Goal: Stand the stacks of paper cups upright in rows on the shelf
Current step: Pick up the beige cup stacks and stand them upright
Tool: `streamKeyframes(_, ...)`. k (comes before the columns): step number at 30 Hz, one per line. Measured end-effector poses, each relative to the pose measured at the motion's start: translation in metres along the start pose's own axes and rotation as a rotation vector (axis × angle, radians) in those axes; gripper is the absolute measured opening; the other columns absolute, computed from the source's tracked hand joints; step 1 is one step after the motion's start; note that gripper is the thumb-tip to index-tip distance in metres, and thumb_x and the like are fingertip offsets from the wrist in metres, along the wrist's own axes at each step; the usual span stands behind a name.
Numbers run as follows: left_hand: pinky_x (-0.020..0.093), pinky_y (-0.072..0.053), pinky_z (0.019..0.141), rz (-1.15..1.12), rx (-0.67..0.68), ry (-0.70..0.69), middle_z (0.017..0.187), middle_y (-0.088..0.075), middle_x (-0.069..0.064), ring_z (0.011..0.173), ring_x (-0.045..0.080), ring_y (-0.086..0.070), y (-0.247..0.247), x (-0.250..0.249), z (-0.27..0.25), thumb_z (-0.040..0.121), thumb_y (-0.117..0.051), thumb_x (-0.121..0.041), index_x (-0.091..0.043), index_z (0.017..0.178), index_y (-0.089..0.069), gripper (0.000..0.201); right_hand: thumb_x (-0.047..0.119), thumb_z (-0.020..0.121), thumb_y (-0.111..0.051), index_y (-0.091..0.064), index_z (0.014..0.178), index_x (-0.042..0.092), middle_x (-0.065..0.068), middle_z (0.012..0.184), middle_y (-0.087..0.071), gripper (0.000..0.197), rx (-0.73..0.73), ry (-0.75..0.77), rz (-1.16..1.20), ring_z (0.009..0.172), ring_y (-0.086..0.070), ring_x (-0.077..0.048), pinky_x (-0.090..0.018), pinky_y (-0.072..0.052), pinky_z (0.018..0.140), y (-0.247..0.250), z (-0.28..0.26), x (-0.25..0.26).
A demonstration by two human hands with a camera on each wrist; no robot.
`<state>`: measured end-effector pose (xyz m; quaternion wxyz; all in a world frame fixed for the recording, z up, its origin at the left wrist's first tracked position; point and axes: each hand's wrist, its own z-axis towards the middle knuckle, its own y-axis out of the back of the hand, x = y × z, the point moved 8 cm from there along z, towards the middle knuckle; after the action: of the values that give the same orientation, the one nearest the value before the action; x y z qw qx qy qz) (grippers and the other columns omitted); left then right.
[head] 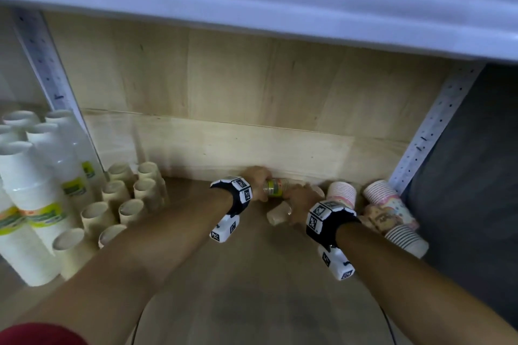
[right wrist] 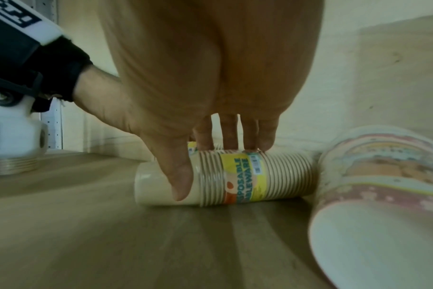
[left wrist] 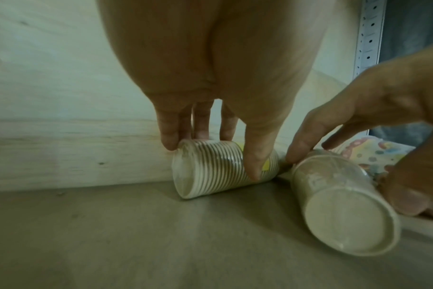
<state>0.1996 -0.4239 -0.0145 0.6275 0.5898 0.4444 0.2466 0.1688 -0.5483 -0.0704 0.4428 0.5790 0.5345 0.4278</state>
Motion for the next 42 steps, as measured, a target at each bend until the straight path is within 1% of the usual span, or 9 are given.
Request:
streamKeyframes(4,0.032,-0.050,0.092,0.000,-0.034,-0.002,0.120,-0.062,0.008,0.106,0.027,-0.061,-0.004,0.003,0.009,0.072,-0.082,-0.021,-0.013,0.122,-0.062,0.053,0.028,0.077,-0.071,-0.053,0.132,0.025,-0.005,0.132,-0.047,0.059,-0.070,0.096,-0.086,0.122,-0.043,-0.032,-0.041,-0.040,0.099,0.017,-0.035,0.018)
streamKeyframes(11,0.037,-0.050,0.096,-0.022,-0.035,0.006,0.127,-0.058,0.010,0.110,0.031,-0.059,-0.009,0.009,0.014,0.076,-0.078,-0.017,-0.013,0.128,-0.054,0.057,0.023,0.085,-0.061,-0.056,0.129,0.021,-0.005,0.136,-0.048,0.045,-0.154,0.127,-0.169,0.126,-0.039,-0.030,-0.040,-0.034,0.101,0.017,-0.042,0.023)
streamKeyframes(17,0.038,-0.052,0.090,-0.030,0.012,-0.004,0.119,-0.060,0.007,0.101,0.029,-0.062,-0.008,0.012,0.003,0.073,-0.080,-0.021,-0.017,0.123,-0.055,0.056,0.019,0.083,-0.062,-0.055,0.129,0.019,-0.004,0.137,-0.048,0.047,-0.152,0.134,-0.128,0.127,-0.040,-0.030,-0.041,-0.039,0.101,0.022,-0.046,0.025)
streamKeyframes(21,0.041,-0.058,0.084,-0.108,0.046,-0.053,0.123,-0.061,0.002,0.101,0.025,-0.064,-0.005,0.010,-0.004,0.070,-0.076,-0.015,-0.028,0.141,-0.046,0.078,0.017,0.083,-0.061,-0.049,0.129,0.017,-0.005,0.135,-0.049,0.048,-0.168,0.092,-0.026,0.125,-0.044,-0.031,-0.043,-0.043,0.096,0.032,-0.052,0.022)
streamKeyframes(24,0.041,-0.061,0.075,-0.197,0.036,0.001,0.116,-0.065,0.007,0.095,0.026,-0.067,0.003,0.015,-0.014,0.074,-0.073,-0.009,-0.021,0.139,-0.048,0.071,0.019,0.081,-0.061,-0.043,0.132,0.018,-0.007,0.127,-0.052,0.054,-0.186,0.065,0.101,0.118,-0.049,-0.033,-0.046,-0.046,0.094,0.044,-0.059,0.017)
streamKeyframes(29,0.033,-0.047,0.080,-0.333,-0.045,0.075,0.117,-0.059,0.007,0.104,0.028,-0.059,0.005,0.025,-0.028,0.073,-0.079,-0.013,-0.014,0.130,-0.044,0.067,0.024,0.082,-0.066,-0.051,0.119,0.012,-0.012,0.118,-0.058,0.042,-0.298,0.034,0.296,0.106,-0.057,-0.031,-0.029,-0.040,0.078,0.071,-0.073,0.017)
streamKeyframes(33,0.043,-0.051,0.090,-0.445,-0.081,0.122,0.116,-0.060,0.003,0.106,0.027,-0.059,-0.006,0.027,-0.042,0.066,-0.082,-0.016,-0.019,0.128,-0.042,0.074,0.032,0.071,-0.072,-0.052,0.103,0.015,-0.009,0.109,-0.059,0.042,-0.332,-0.044,0.409,0.091,-0.057,-0.027,-0.028,-0.037,0.068,0.077,-0.082,0.021)
streamKeyframes(38,0.040,-0.053,0.088,-0.563,-0.103,0.123,0.112,-0.062,-0.002,0.106,0.023,-0.060,-0.019,0.026,-0.056,0.061,-0.084,-0.013,-0.026,0.121,-0.047,0.071,0.027,0.069,-0.075,-0.053,0.113,0.011,-0.006,0.110,-0.060,0.051,-0.303,-0.086,0.559,0.103,-0.058,-0.027,-0.029,-0.040,0.071,0.072,-0.094,0.028)
streamKeyframes(42,0.035,-0.051,0.087,-0.658,-0.111,0.123,0.111,-0.064,-0.002,0.106,0.020,-0.061,-0.030,0.025,-0.067,0.064,-0.082,-0.004,-0.021,0.123,-0.050,0.070,0.024,0.068,-0.075,-0.051,0.115,0.012,-0.003,0.107,-0.059,0.054,-0.274,-0.089,0.659,0.099,-0.057,-0.023,-0.029,-0.043,0.072,0.064,-0.104,0.032)
